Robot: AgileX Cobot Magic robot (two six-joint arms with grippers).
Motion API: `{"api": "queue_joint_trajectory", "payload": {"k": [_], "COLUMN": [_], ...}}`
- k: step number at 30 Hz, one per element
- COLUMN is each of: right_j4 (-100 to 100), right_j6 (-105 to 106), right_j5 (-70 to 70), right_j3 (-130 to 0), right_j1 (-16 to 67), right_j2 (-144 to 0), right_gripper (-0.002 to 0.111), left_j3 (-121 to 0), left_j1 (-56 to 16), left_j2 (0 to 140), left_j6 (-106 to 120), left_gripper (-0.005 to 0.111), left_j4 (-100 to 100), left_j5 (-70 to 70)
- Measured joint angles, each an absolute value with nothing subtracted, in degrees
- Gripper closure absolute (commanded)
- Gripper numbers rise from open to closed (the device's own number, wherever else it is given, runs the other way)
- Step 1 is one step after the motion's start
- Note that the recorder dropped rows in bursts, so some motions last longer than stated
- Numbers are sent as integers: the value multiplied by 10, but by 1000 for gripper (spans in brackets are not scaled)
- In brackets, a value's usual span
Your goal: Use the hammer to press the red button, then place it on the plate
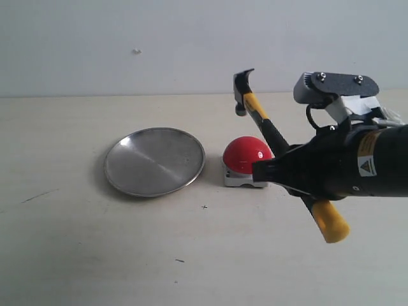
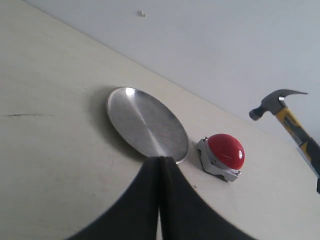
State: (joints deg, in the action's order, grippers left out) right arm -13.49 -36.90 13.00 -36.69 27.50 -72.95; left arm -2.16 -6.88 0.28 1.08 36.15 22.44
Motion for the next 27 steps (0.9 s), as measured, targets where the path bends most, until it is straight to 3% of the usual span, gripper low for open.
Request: {"api": "queue_joint_trajectory", "payload": {"k": [6,16,27], "right_j4": [-146,-174,-98], "right_j6": [-367,-353,-387], "right_j5": [89,161,153], "right_j3": [-386,-424,-331], "right_j1": [275,271,233], "right_j2": [-708,-624,-611], "right_gripper": [108,108,108], "left_j3": [-22,-22,-22], "left_j1": [-69,-69,-69], "left_j2": [3,3,3], "left_j6": [11,11,11], "left_gripper": [104,104,104], "left_j4": [361,361,361], "left_j5": [224,224,224]}}
